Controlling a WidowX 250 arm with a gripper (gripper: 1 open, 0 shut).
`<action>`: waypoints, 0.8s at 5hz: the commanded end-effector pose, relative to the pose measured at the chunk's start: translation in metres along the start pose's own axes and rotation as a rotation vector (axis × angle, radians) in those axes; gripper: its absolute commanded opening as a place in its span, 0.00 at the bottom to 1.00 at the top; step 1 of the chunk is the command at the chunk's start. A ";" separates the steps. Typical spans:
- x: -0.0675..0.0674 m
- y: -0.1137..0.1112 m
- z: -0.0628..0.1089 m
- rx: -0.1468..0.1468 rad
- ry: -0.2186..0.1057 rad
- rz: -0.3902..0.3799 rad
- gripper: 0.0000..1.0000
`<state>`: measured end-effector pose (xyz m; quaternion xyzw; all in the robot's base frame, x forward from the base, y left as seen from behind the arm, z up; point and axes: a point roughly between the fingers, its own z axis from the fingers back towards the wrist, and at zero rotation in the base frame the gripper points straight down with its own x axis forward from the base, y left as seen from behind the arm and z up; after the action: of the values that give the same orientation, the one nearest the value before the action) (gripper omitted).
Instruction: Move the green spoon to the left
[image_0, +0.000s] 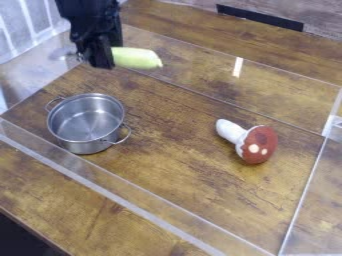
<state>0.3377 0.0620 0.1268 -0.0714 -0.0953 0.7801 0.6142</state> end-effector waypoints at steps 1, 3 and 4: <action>-0.015 -0.008 0.035 -0.081 0.032 -0.086 0.00; -0.042 -0.006 0.043 -0.065 0.062 -0.181 0.00; -0.043 -0.008 0.038 -0.071 0.056 -0.156 0.00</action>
<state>0.3422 0.0224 0.1419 -0.0817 -0.0849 0.7303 0.6729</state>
